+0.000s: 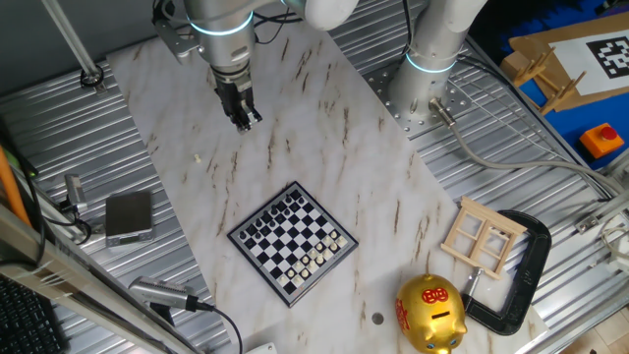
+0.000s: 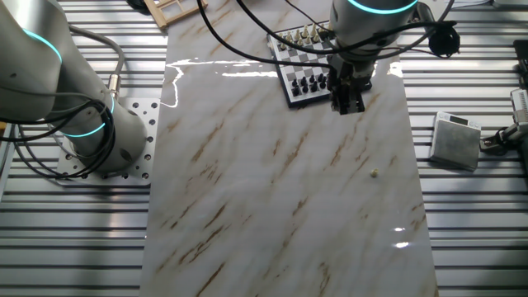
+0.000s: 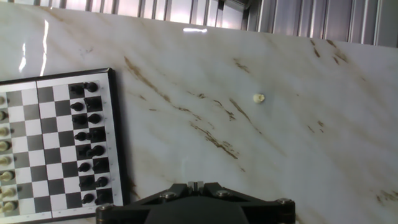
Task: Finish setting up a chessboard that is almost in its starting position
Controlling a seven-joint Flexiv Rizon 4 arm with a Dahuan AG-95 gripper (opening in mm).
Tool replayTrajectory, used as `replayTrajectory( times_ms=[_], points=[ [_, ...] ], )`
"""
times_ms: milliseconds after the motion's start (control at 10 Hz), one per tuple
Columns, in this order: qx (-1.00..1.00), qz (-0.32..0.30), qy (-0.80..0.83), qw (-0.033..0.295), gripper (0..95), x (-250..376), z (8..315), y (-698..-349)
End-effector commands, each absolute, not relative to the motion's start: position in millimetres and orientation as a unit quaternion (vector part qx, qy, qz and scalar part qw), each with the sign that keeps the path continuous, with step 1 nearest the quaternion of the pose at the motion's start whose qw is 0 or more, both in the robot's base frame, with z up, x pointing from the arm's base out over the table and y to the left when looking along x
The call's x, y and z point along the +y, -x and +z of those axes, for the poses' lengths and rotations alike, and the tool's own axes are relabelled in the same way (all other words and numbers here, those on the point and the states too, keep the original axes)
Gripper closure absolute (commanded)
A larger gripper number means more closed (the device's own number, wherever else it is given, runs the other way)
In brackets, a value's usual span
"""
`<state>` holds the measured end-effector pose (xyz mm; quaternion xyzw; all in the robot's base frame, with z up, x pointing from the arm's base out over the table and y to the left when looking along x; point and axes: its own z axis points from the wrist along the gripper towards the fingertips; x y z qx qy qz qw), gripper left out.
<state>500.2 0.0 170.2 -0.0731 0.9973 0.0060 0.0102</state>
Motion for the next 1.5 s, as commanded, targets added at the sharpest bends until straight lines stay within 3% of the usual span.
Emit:
replayTrajectory(
  times_ms=[100, 1500],
  points=[
    [0.997, 0.006, 0.072, 0.01, 95.0, 0.1, 170.2, -500.0],
    [0.985, 0.041, 0.164, 0.02, 95.0, -10.2, 164.0, -505.5]
  ],
)
